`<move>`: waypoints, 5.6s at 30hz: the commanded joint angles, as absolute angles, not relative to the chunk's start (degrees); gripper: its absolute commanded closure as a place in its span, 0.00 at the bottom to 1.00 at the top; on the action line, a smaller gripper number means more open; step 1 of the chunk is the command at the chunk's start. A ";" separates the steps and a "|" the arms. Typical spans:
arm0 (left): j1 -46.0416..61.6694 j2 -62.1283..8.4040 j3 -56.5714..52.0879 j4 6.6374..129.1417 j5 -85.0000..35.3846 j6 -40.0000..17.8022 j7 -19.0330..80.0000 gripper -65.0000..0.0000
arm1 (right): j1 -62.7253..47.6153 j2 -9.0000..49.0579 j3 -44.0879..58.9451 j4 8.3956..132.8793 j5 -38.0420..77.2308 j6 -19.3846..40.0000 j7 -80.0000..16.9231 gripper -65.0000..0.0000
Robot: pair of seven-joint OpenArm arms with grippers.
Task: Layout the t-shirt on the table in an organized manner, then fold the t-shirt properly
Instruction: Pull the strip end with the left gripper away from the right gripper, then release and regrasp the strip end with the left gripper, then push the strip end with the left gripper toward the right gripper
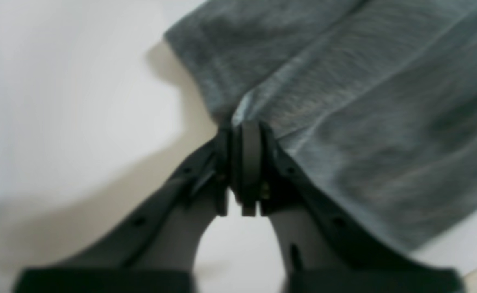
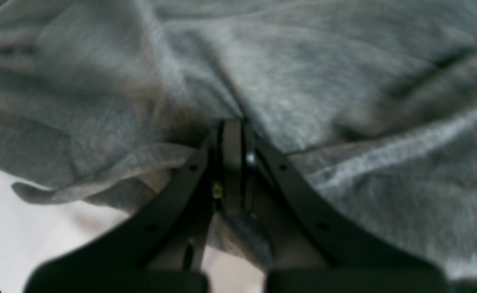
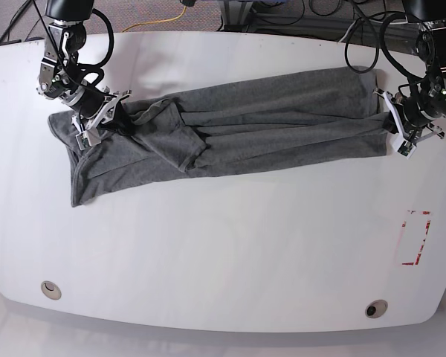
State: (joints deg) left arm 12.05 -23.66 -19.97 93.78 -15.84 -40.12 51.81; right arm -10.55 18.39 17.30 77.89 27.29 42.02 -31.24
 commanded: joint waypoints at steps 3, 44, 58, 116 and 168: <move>11.56 -24.84 -20.70 94.81 -15.96 -40.00 51.65 0.44 | -11.12 18.95 17.27 77.32 22.64 40.00 -36.09 1.00; 17.36 -21.85 -30.37 94.02 -43.74 -40.00 60.09 0.18 | -11.03 17.80 17.19 77.32 22.55 40.00 -36.09 1.00; 17.10 -18.33 -30.29 86.20 -41.10 -40.00 59.82 0.18 | -11.12 17.80 17.19 77.32 22.55 40.00 -36.09 1.00; 10.51 -12.70 -24.92 99.12 -28.35 -40.00 60.00 1.00 | -11.47 18.15 17.27 77.41 22.64 40.00 -36.09 1.00; 4.00 -8.57 -1.27 113.36 -28.35 -40.00 68.62 1.00 | -11.12 17.80 17.27 77.41 22.73 40.00 -36.09 1.00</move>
